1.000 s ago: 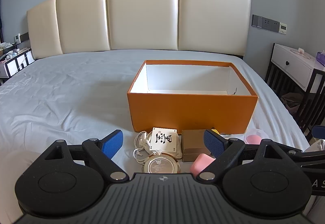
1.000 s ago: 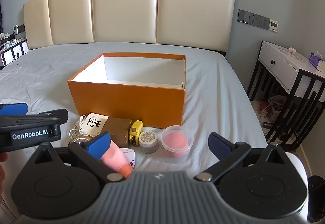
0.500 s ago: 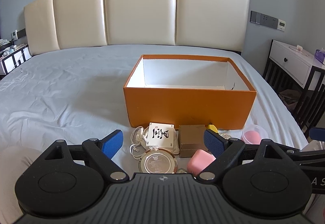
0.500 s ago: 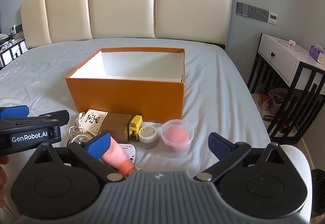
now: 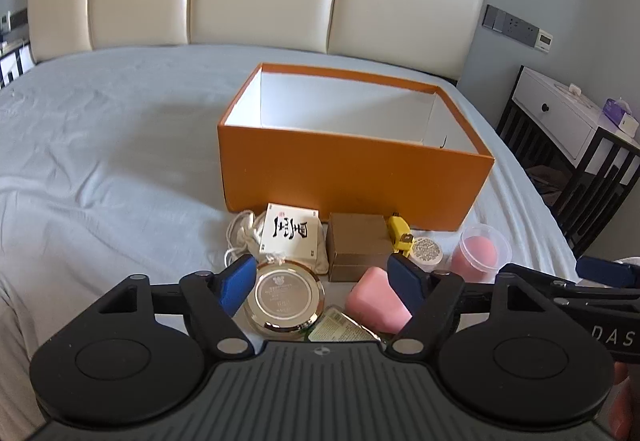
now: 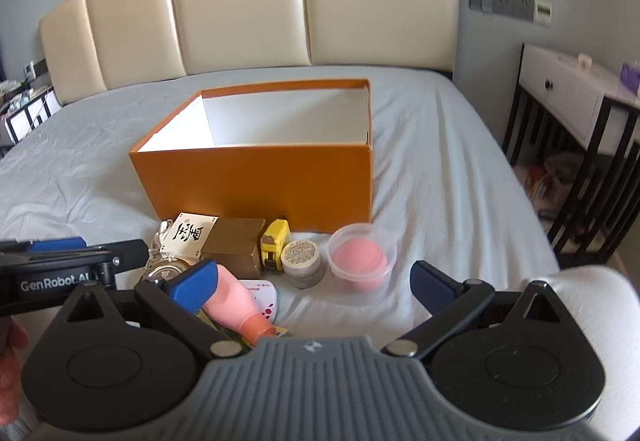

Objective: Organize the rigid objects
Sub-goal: 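Grasp the pink lotion bottle with the left tool while the right tool grasps the green soap bottle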

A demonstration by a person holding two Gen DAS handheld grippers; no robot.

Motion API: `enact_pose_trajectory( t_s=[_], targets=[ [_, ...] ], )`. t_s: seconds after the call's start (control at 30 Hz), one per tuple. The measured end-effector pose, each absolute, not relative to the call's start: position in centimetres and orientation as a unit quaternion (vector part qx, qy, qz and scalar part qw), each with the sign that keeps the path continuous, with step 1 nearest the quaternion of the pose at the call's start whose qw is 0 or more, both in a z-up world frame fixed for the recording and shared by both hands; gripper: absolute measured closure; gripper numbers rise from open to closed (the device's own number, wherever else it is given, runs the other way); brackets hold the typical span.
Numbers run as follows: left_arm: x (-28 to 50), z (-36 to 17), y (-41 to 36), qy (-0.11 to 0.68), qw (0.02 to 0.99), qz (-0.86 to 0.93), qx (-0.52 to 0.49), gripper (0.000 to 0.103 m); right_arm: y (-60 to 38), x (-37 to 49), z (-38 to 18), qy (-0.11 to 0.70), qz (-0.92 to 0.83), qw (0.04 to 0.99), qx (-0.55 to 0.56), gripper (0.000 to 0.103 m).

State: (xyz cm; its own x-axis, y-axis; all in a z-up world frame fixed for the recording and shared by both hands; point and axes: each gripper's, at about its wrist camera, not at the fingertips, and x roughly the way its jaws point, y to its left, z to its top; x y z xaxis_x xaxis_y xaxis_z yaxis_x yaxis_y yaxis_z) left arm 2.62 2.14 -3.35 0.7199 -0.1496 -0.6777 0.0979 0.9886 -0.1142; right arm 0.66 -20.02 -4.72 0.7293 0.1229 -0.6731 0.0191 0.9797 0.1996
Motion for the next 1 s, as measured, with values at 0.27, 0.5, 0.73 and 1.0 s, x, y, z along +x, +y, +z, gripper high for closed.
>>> enact_pose_trajectory(
  t_s=[0.27, 0.5, 0.73, 1.0],
  targets=[
    [4.2, -5.3, 2.4, 0.458, 0.881, -0.099, -0.063, 0.052, -19.3, 2.6, -7.2, 0.432, 0.059, 0.897, 0.075, 0.037],
    [5.1, -7.1, 1.1, 0.5, 0.854, -0.115, -0.085, 0.05, -18.9, 3.5, -8.5, 0.448, 0.071, 0.89, 0.042, 0.045],
    [6.1, -8.1, 0.7, 0.521, 0.835, -0.112, -0.136, 0.035, -18.7, 5.0, -9.9, 0.463, 0.07, 0.884, 0.006, 0.061],
    [7.7, -9.3, -0.3, 0.543, 0.82, -0.08, -0.165, 0.033, -17.8, 6.3, -11.3, 0.486, 0.119, 0.866, 0.015, 0.065]
  ],
)
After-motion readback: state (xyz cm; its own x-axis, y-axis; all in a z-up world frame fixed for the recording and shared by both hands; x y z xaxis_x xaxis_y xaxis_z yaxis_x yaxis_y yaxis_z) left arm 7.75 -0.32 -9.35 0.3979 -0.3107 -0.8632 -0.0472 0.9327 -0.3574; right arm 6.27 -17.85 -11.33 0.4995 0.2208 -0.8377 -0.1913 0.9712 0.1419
